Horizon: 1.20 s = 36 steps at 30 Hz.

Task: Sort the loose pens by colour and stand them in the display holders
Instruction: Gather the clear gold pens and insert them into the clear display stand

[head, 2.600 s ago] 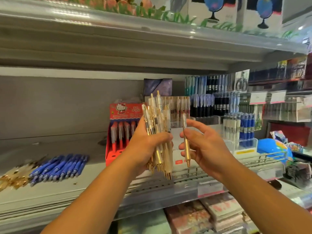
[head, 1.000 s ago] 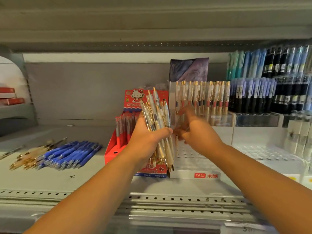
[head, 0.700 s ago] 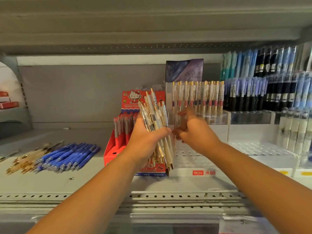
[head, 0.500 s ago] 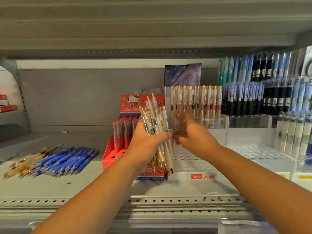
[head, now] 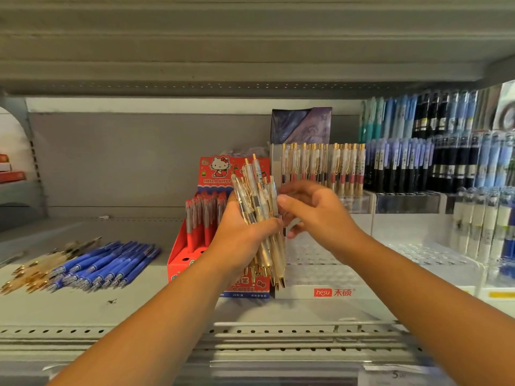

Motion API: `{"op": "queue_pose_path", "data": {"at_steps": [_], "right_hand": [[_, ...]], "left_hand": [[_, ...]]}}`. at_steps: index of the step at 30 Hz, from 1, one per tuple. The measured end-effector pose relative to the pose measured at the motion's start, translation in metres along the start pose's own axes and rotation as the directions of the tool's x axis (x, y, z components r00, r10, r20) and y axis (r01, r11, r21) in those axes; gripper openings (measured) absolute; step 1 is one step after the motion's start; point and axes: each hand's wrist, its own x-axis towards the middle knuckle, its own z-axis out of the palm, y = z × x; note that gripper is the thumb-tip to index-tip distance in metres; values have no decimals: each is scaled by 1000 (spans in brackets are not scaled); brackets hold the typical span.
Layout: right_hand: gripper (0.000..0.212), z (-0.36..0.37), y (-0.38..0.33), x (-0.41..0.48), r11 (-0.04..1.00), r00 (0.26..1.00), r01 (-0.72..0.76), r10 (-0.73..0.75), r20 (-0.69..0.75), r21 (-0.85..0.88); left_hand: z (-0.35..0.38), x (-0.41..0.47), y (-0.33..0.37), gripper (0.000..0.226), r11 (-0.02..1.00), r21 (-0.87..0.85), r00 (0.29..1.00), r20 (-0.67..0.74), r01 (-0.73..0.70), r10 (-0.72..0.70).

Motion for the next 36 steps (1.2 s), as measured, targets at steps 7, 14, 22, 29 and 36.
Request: {"op": "queue_pose_path", "data": {"at_steps": [7,14,22,29,36], "right_hand": [[15,1,-3,-4,988,997,-61,55,48,141],[16,-10,-1,3,969,989,-73,101,-112,235],[52,-26,-3,18,996,951,8,-36,-306,-92],[50,-19,9,23,919,939,86,-204,-277,-386],[27,-14,28,20,865,981,7,-104,-166,-502]], "left_hand": [[0,2,-4,58,1000,-30,1000,12,-5,6],[-3,3,-7,54,1000,-17,999,-47,25,-25],[-2,3,-5,50,997,-49,996,-63,57,-60],[-1,3,-4,51,997,-54,994,-93,49,-54],[-3,5,-7,54,999,-23,997,-67,28,-30]]}}
